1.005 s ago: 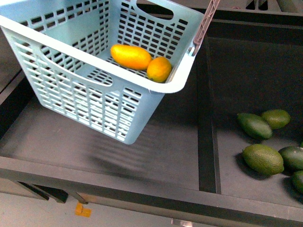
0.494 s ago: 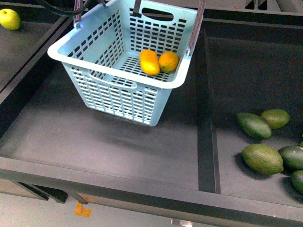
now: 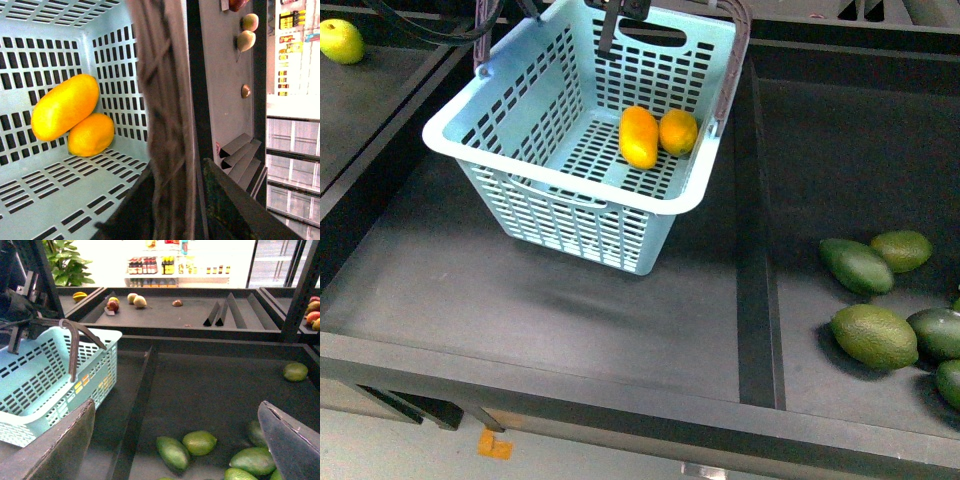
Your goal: Pick lemon and mango into basket
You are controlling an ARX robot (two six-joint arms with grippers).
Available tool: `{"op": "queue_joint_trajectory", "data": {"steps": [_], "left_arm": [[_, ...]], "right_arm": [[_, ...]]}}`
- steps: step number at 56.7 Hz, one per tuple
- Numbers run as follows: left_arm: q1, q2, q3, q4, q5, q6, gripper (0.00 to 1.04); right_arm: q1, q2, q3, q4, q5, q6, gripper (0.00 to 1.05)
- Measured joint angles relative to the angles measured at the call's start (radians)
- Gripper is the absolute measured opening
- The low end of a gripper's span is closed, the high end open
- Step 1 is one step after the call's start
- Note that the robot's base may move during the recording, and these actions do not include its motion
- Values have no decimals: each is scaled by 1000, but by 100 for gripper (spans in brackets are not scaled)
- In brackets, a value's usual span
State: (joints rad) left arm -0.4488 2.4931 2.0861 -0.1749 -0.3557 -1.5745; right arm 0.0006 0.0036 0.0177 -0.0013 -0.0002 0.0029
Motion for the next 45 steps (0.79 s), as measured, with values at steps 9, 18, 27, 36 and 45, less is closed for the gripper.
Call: {"op": "queue_joint_trajectory", "data": {"steps": [9, 18, 27, 36, 45], "left_arm": [[0, -92, -101, 23, -33, -2, 66], [4, -213, -237, -29, -127, 1, 96], [1, -333, -338, -116, -183, 14, 98], [-19, -418, -385, -74, -183, 81, 96], [42, -629, -928, 797, -11, 940, 64]], "right_arm": [[0, 0, 0, 0, 0, 0, 96], [0, 0, 0, 0, 0, 0, 96], [0, 0, 0, 0, 0, 0, 96], [0, 0, 0, 0, 0, 0, 96], [0, 0, 0, 0, 0, 0, 96]]}}
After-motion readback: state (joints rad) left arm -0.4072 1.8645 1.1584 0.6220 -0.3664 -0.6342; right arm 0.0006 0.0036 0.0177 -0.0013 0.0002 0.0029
